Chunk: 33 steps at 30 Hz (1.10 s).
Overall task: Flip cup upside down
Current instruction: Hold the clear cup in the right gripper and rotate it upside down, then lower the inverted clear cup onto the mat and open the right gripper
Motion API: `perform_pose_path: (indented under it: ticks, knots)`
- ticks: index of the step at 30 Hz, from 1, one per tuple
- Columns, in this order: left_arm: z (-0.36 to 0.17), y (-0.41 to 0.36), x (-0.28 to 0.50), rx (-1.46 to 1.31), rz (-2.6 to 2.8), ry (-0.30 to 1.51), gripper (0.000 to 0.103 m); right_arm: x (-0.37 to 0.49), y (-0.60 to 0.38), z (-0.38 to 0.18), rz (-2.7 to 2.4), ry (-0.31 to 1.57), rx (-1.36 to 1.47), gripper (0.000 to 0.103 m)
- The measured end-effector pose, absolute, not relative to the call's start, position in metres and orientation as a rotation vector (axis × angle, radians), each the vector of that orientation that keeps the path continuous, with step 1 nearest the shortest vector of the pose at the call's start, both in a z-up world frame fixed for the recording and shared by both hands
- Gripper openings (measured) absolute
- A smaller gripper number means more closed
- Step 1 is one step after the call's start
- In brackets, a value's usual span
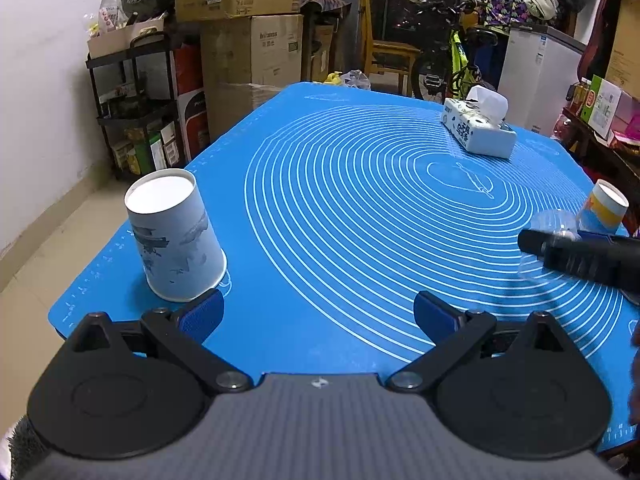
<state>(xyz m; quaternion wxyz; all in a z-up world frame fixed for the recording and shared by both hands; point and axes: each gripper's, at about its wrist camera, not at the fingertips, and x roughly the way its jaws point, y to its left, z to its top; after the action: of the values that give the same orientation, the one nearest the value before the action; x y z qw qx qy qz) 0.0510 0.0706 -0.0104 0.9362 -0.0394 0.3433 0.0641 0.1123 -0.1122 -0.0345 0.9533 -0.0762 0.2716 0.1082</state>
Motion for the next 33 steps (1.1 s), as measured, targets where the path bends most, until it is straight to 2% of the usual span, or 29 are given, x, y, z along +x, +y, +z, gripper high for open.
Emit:
perform_pose_path:
  ticks: [15,16,19,33]
  knots:
    - [-0.017,0.055,0.04,-0.04,0.079,0.697,0.1,0.068,-0.126,-0.049,0.257,0.534,-0.158,0.061]
    - [-0.016,0.055,0.039,-0.038,0.075,0.696,0.1,0.068,-0.128,-0.048,0.263,0.537,-0.144,0.067]
    - [-0.014,0.052,0.034,-0.028,0.066,0.69,0.1,0.059,-0.132,-0.044,0.262,0.536,-0.126,0.073]
    - [-0.02,0.014,-0.001,0.031,-0.063,0.688,0.1,-0.011,-0.178,-0.03,0.22,0.613,-0.058,0.08]
